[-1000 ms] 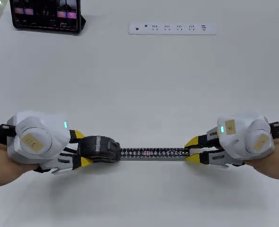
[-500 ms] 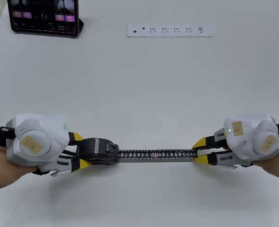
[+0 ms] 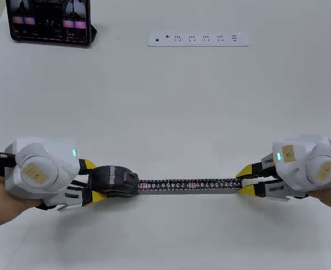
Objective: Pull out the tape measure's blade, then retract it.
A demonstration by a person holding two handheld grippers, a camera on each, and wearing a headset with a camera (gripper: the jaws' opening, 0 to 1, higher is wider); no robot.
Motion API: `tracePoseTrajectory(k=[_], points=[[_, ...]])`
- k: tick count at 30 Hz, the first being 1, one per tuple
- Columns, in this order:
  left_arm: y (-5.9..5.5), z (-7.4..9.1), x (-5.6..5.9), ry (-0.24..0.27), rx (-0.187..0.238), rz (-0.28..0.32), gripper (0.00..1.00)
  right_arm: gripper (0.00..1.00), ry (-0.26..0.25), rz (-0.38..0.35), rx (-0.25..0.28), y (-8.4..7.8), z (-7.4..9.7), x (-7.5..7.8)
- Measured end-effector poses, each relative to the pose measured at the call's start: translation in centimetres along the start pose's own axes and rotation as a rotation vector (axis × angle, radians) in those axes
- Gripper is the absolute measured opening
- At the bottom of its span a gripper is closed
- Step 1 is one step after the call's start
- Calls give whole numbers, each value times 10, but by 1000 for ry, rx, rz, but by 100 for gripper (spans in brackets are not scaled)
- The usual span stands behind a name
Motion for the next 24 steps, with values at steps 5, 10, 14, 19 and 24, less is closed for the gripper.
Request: tracePoseTrajectory(k=[5, 10, 14, 19, 24], points=[[0, 0, 0, 1, -1, 0, 25, 8, -2, -2, -16, -7, 4, 0], [0, 0, 0, 0, -2, 0, 25, 8, -3, -12, -29, -14, 8, 0], [0, 0, 0, 1, -4, -1, 25, 8, 1, -10, -45, -17, 11, -1], [0, 0, 1, 3, -5, -2, 25, 8, 1, -12, -59, -23, 13, -1], [0, 0, 1, 4, -5, 0, 25, 8, 2, -28, -66, -24, 13, -1]])
Point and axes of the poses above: the centre of the closed fingertips' face, and the gripper's own axes: z roughly backward along the fingers, x roughly to its right, y roughly out of its top, the point moved 2 cm from there along z, roughly backward along the fingers, and after that the axes turned 7 degrees about -x, right-handed, at the moved point
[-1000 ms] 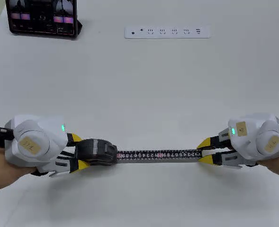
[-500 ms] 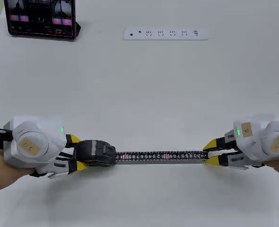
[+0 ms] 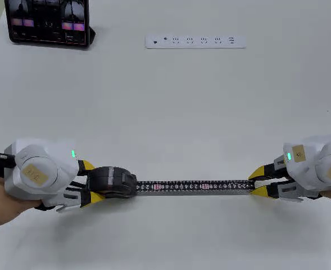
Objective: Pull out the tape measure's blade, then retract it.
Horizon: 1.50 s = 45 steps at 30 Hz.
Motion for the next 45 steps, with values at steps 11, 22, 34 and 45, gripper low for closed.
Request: tracePoseTrajectory(k=[11, 22, 34, 45], points=[[2, -1, -1, 11, 10, 20, 26, 10, 9, -32, -18, 3, -1, -1], [1, -2, -2, 14, -4, 30, 27, 11, 7, -27, -21, 4, 0, -3], [-1, -4, -1, 22, -27, 48, 32, 19, 6, -44, -50, -5, -2, -5], [5, -2, 1, 5, 3, 114, 40, 26, 16, -109, -8, 0, 1, -5]])
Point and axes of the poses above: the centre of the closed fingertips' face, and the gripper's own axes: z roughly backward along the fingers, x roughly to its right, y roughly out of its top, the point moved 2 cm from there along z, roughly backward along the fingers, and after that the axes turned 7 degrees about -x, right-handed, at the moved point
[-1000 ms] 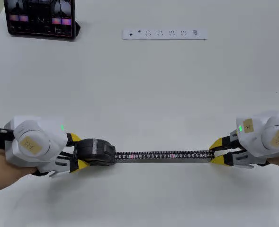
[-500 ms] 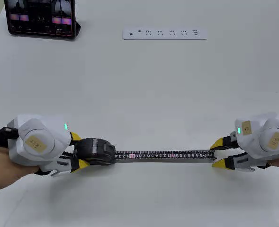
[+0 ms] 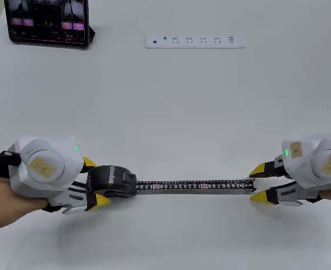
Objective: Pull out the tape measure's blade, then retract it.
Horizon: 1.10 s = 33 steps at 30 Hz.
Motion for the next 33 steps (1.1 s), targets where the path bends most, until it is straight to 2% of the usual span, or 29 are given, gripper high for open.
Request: tracePoseTrajectory(k=[5, 11, 16, 17, 20, 22, 27, 33], points=[[0, 2, 0, 2, 12, 28, 43, 30, 0, -54, 23, 3, 3, 0], [-2, 5, 0, 14, 22, 56, 45, 33, -9, -50, 16, 1, 2, 0], [-3, 9, 1, 20, 38, 88, 46, 33, -7, -87, 46, 3, 5, -1], [0, 11, 2, 12, 55, 118, 47, 33, -7, -94, 53, 3, 5, -1], [1, 15, 2, 25, 62, 119, 48, 36, -20, -143, 76, 5, 8, -1], [4, 17, 3, 24, 80, 141, 50, 39, -26, -172, 96, 8, 10, -3], [4, 21, 5, 30, 111, 162, 53, 42, -51, -193, 101, 8, 13, -8], [2, 25, 13, 12, 157, 198, 58, 49, -67, -227, 125, 5, 17, -12]])
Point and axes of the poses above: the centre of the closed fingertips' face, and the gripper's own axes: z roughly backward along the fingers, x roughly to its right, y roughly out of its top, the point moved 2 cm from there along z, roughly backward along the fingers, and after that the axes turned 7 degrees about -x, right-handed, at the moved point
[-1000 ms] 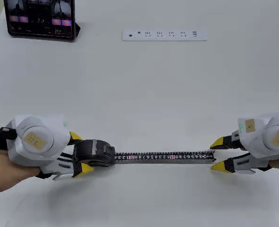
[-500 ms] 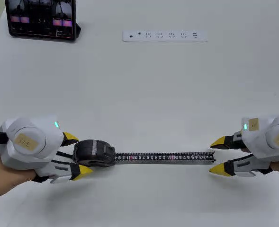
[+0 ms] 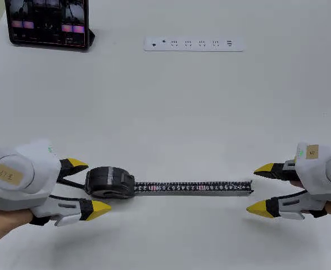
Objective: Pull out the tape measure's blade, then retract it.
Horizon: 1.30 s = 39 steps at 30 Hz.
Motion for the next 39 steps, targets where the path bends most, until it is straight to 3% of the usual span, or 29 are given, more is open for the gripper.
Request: tracePoseTrajectory(k=[12, 22, 28, 39], points=[[-7, 10, 2, 21, 35, 11, 62, 60, -34, -41, 23, -3, 4, -4], [-7, 15, 6, 54, 94, 35, 70, 71, -76, -65, 47, -1, 10, -12], [-9, 20, 4, 97, 105, 46, 74, 76, -108, -98, 75, 1, 18, -14], [-12, 25, 11, 99, 117, 67, 81, 84, -138, -115, 119, 8, 28, -21]])
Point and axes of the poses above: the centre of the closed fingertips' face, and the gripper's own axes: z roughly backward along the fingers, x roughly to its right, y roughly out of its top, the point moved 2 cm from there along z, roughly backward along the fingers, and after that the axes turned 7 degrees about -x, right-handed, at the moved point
